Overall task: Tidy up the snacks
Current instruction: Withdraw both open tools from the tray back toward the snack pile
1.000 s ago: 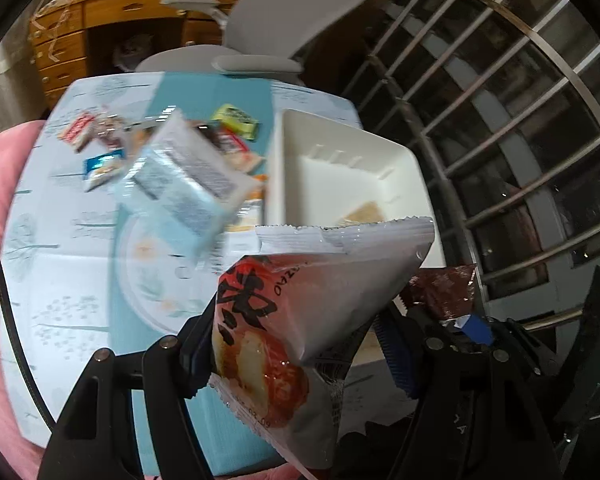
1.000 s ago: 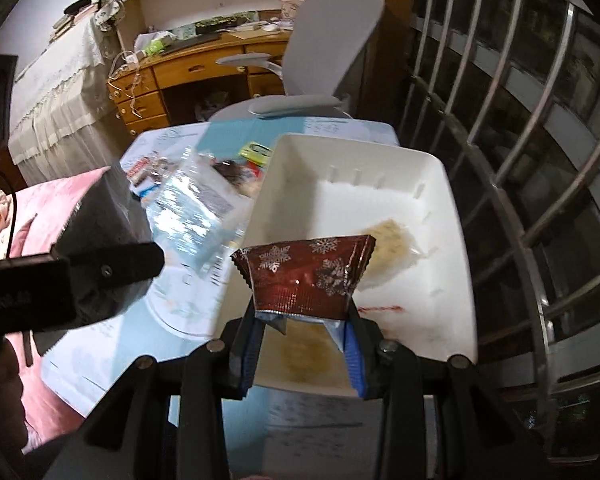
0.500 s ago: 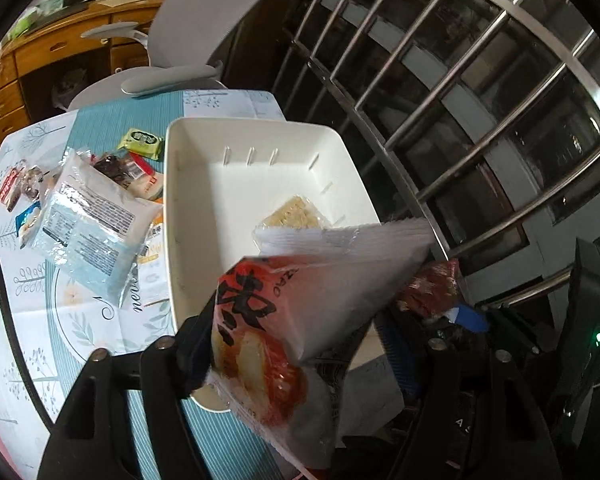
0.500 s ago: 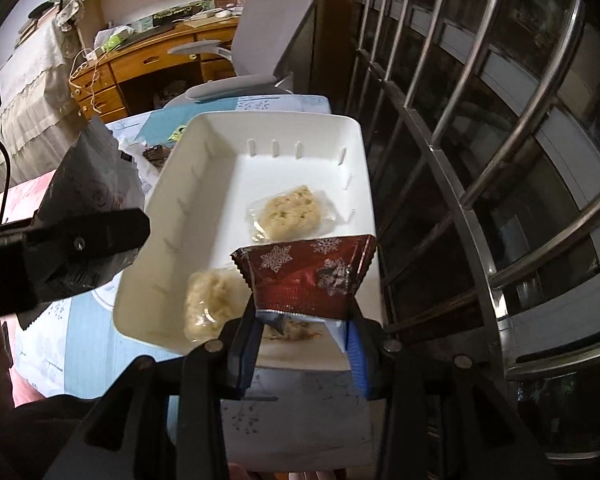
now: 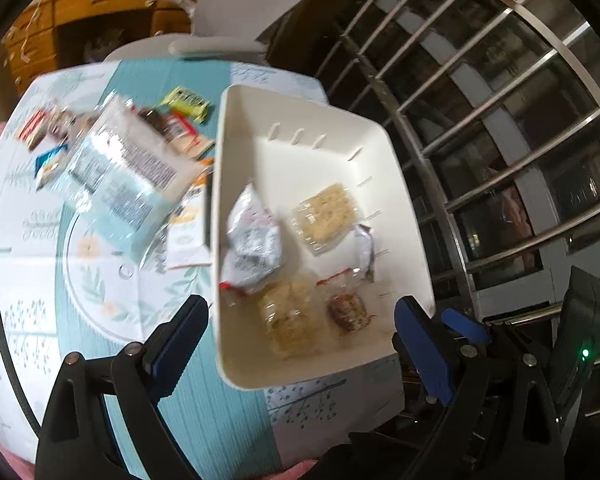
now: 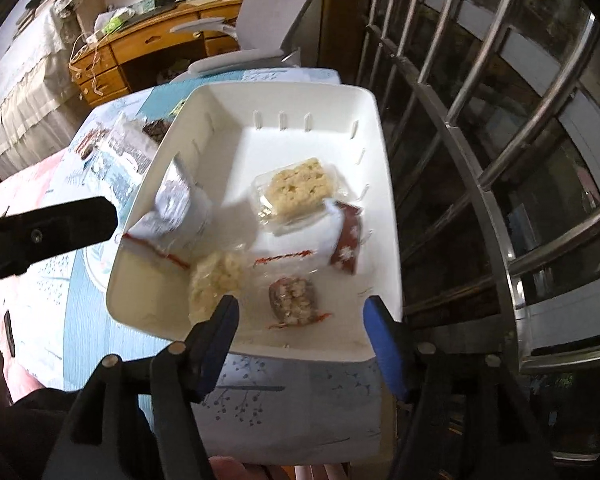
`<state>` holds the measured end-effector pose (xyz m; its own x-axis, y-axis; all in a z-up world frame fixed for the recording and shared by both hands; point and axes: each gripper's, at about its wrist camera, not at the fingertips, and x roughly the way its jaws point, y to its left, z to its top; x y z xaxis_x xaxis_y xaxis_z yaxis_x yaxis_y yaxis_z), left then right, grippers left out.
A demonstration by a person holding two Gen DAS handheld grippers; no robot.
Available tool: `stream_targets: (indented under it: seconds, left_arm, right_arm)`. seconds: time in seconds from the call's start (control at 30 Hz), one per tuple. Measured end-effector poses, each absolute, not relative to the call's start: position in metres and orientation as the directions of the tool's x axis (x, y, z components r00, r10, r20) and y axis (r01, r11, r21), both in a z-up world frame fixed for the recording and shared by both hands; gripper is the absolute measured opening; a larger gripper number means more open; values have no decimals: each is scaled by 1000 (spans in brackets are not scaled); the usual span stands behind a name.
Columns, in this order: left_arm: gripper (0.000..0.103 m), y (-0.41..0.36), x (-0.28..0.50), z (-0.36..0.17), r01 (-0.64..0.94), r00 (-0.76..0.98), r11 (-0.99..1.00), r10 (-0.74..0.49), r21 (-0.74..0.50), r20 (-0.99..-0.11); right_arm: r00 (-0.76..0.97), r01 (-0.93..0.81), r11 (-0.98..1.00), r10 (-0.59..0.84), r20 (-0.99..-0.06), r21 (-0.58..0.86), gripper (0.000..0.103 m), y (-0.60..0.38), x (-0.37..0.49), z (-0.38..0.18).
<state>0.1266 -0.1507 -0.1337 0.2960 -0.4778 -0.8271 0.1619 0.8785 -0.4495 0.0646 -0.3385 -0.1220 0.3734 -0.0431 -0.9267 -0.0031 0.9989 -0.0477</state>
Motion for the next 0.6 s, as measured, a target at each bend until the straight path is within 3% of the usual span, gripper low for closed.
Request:
stream_targets:
  seconds: [0.6]
  left_arm:
    - [94, -9, 127, -169, 18, 241, 894, -438, -447, -866]
  right_arm:
    - [325, -165, 981, -41, -945, -100, 78, -221, 80, -131]
